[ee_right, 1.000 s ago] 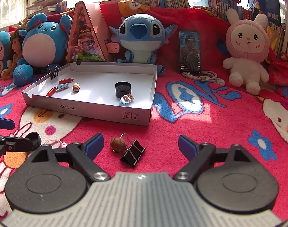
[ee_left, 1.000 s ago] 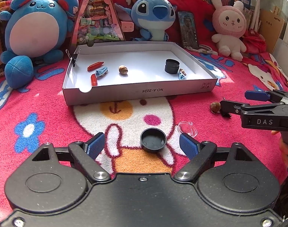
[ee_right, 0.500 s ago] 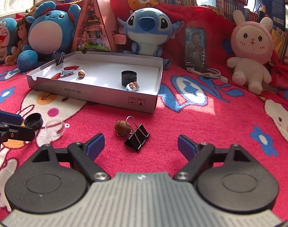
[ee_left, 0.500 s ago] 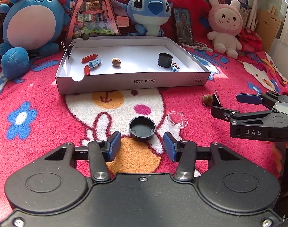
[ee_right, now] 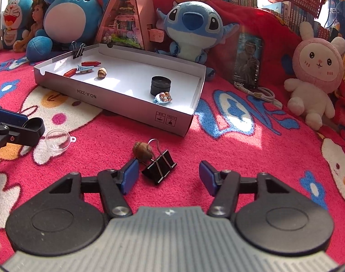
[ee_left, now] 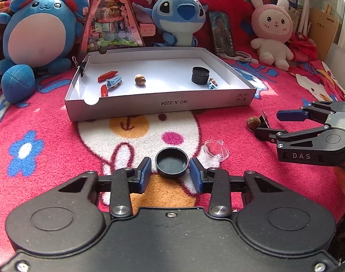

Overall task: Organize rigid objects
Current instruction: 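Grasp the black cup with the left tool while the right tool grasps the binder clip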

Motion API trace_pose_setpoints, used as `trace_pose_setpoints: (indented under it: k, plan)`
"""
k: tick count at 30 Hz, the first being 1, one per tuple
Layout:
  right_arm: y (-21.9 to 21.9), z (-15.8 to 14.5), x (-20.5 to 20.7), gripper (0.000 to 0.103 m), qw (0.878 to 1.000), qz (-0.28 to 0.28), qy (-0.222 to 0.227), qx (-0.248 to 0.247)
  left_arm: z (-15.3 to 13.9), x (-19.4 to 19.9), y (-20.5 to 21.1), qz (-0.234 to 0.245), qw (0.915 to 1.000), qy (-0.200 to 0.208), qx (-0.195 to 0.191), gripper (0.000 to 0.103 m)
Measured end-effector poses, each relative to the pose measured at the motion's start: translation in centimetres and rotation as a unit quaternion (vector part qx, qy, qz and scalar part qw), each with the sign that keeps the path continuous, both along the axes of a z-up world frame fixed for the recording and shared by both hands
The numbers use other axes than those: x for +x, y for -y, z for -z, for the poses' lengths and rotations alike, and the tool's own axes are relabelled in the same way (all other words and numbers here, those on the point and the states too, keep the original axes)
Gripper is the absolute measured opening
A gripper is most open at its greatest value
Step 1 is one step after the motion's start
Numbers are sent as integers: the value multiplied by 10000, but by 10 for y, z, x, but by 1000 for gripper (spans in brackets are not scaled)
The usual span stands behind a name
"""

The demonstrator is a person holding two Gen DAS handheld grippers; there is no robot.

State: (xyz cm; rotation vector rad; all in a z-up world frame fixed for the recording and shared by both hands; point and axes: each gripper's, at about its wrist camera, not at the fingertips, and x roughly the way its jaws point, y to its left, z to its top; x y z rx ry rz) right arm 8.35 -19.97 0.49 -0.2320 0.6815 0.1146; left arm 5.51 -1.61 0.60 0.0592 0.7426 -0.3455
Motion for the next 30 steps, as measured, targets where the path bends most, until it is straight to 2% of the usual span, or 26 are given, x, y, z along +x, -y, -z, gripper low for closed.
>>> trace_pose_setpoints:
  k: [4, 10, 11, 12, 14, 23, 30]
  plan:
    - [5, -2, 6, 73, 9993, -341, -55, -140, 1, 2, 1, 8, 10000, 24, 32, 31]
    - [11, 0, 10, 69, 9982, -557, -201, 85, 1, 4, 2, 11, 10000, 42, 64, 31]
    - [13, 0, 10, 66, 9981, -536, -221, 201, 1, 4, 2, 12, 10000, 43, 70, 31]
    - [14, 0, 10, 55, 9979, -522, -238, 311, 1, 3, 2, 10, 10000, 45, 77, 31]
    - [16, 1, 8, 41, 9967, -518, -267, 570, 1, 3, 2, 5, 10000, 42, 69, 31]
    - [6, -9, -8, 40, 9942, -605, -162, 877, -1, 5, -2, -54, 10000, 12, 18, 30]
    - [-2, -19, -17, 40, 9934, -741, 3, 879, -4, 4, -7, -124, 9999, 18, -15, 31]
